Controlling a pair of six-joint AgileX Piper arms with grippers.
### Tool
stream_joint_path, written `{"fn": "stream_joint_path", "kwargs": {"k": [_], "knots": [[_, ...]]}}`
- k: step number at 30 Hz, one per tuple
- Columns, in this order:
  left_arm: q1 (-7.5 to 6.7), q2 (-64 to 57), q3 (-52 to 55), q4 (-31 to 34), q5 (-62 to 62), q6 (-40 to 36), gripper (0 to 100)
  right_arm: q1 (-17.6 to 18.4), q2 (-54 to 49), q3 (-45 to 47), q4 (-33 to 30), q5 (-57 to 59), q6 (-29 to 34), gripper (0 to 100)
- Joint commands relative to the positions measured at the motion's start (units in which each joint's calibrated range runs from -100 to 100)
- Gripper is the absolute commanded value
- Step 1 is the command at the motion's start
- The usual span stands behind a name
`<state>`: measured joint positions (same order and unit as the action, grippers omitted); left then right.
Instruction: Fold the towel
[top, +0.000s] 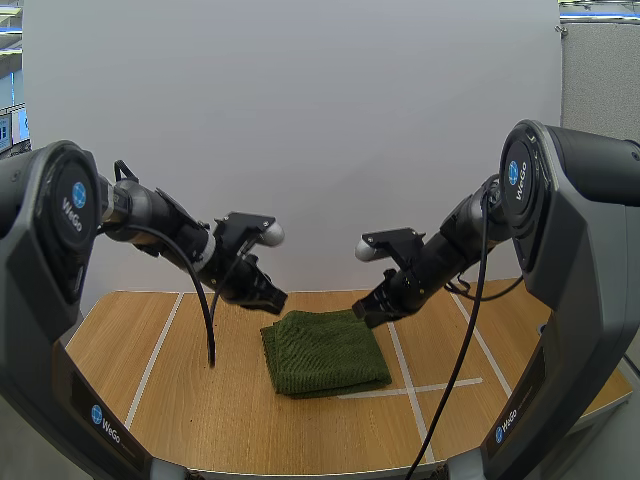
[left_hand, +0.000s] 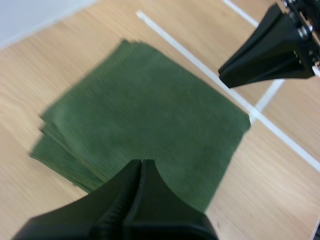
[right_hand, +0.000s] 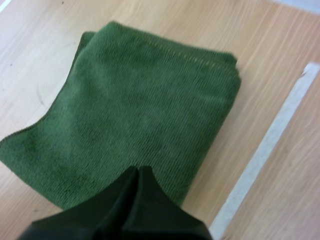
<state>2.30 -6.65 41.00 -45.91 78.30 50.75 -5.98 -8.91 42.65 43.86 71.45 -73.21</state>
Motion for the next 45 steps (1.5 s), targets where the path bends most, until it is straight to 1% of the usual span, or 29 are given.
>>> {"fn": "stream_joint_path", "kwargs": {"k": [1,6,10,14,18,23,27,32,35,39,41,43,45], "knots": [[-1.84,1.4,6.7,0.9,-4.3,1.5,0,-0.2,-0.9,5.5,-0.8,-2.9,-0.2,0],[-1.92,5.2,8.1,0.9,-2.5,2.4,0,-0.2,-0.9,6.9,-2.5,-0.8,-0.3,0],[-1.92,6.1,10.7,0.9,-3.5,3.8,0,-0.2,-0.9,8.9,-3.3,-0.1,-0.2,0],[-1.92,6.1,13.5,0.7,-7.7,5.8,0,-0.2,-0.9,11.6,-3.5,-3.5,-0.2,0],[-1.92,6.1,14.7,0.7,-11.6,6.4,0,-0.2,-0.6,12.3,-3.5,-6.2,-0.6,0],[-1.92,6.8,15.0,-1.1,-14.9,7.5,0,-0.2,0.7,12.3,-3.3,-7.5,-1.1,0],[-1.92,11.9,15.0,-4.6,-15.1,10.3,0,-0.2,5.1,12.3,-3.0,-8.4,-2.1,0],[-1.92,15.7,15.0,-6.3,-17.1,12.0,0,-0.2,7.4,12.3,0.3,-8.7,-4.3,0],[-1.92,16.1,15.0,-5.7,-18.8,12.0,0,0.2,7.4,12.3,1.7,-7.7,-5.4,0],[-1.92,16.1,15.0,-4.7,-19.0,11.9,0,2.2,7.4,12.3,1.7,-6.8,-5.3,0],[-1.85,16.1,15.0,-2.8,-19.7,10.8,0,3.1,7.4,12.3,2.1,-6.8,-5.0,0],[-1.85,16.1,15.0,-0.4,-21.9,9.3,0,3.2,7.4,12.3,2.3,-6.8,-5.0,0],[-1.56,16.1,15.0,2.9,-23.3,7.8,0,3.2,7.4,12.3,1.6,-7.4,-5.0,0]]}}
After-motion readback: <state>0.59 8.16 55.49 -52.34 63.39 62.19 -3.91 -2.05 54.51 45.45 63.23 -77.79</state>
